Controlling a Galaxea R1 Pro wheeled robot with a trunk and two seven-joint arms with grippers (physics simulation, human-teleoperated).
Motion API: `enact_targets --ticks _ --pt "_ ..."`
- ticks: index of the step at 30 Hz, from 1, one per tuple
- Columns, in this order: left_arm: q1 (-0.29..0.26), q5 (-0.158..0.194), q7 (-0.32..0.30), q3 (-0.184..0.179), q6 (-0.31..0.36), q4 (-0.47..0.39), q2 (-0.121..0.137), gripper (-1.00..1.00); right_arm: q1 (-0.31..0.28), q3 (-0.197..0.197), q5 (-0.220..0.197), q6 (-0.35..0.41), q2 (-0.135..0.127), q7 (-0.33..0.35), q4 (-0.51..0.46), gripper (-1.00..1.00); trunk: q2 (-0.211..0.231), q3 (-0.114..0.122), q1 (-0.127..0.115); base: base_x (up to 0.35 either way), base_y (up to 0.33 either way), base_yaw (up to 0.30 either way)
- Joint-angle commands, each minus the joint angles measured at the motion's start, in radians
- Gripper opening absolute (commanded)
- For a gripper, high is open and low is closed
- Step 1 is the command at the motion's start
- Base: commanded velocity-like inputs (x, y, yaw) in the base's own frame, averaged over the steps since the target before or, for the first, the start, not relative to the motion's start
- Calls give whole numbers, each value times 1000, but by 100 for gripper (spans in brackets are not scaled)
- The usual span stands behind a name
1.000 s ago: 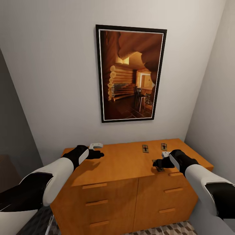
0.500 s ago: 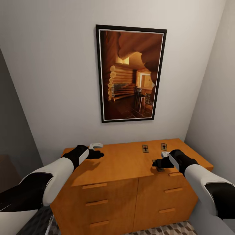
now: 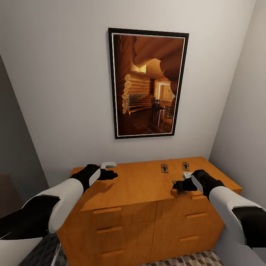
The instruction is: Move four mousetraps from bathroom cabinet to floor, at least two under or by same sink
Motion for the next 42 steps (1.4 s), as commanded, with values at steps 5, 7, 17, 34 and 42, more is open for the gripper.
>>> enact_targets --ticks 5,7,17,34,42 --pt "-1 10 0 -8 5 -1 0 100 -1 8 -7 4 -1 1 0 100 -1 -1 0 0 0 0" --pt "-1 11 0 -8 5 -1 0 100 -1 8 -7 1 -2 1 1 100 -1 -1 0 0 0 0" --pt "-1 11 0 -8 5 -1 0 100 -1 8 -7 -22 -3 2 16 100 -1 -1 0 0 0 0" --pt "-1 12 -1 -8 5 -1 0 100 -1 8 -7 -27 -3 2 20 100 -64 -30 35 0 0 0" --pt "-1 11 -1 -8 5 -1 0 100 -1 8 -7 -27 -3 2 20 100 -71 -33 38 0 0 0"
